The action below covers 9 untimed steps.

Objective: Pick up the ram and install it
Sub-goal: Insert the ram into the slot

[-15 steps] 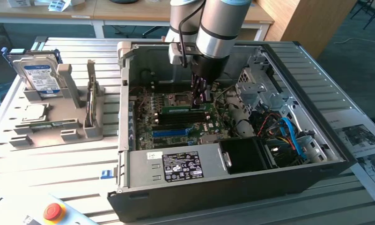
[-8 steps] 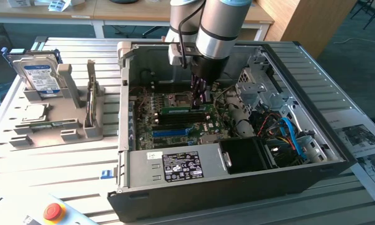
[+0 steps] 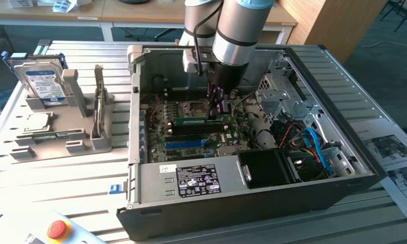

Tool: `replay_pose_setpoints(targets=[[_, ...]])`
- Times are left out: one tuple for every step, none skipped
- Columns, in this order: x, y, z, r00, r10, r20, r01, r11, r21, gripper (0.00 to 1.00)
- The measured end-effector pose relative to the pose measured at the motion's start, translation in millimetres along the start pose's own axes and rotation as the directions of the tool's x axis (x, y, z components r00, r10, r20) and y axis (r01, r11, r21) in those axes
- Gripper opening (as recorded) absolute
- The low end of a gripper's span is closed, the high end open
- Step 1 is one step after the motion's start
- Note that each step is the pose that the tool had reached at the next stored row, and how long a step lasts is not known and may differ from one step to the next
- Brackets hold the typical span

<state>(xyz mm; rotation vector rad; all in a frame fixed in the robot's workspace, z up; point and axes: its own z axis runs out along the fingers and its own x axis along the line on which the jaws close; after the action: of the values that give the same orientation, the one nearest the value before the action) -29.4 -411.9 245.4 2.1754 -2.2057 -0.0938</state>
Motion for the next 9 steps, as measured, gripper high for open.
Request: replay_pose_setpoints(targets=[[0.0,-0.1,1.5,1.0000,0.000,0.0000,0.000,1.0000,0.0000,0.12],[0.0,-0.2,3.0,1.0000,0.000,0.0000,0.000,1.0000,0.0000,0.12],[0.0,-0.3,4.4,1.0000,0.000,0.0000,0.000,1.0000,0.0001,0.12],[0.0,-0.4,5.7,1.0000,0.000,0.0002,0.000,1.0000,0.0001,0.12],[0.0,-0.5,6.8,1.0000,0.000,0.0002,0.000,1.0000,0.0001,0.12],[0.1,-0.5,7.6,1.0000,0.000,0.0001,0.000,1.0000,0.0001,0.12],[0.1,-0.5,7.6,1.0000,0.000,-0.0001,0.000,1.0000,0.0000,0.12],[0.1,-0.5,7.6,1.0000,0.000,0.0000,0.000,1.0000,0.0001,0.12],[0.1,-0.5,7.6,1.0000,0.000,0.0000,0.000,1.0000,0.0000,0.12]])
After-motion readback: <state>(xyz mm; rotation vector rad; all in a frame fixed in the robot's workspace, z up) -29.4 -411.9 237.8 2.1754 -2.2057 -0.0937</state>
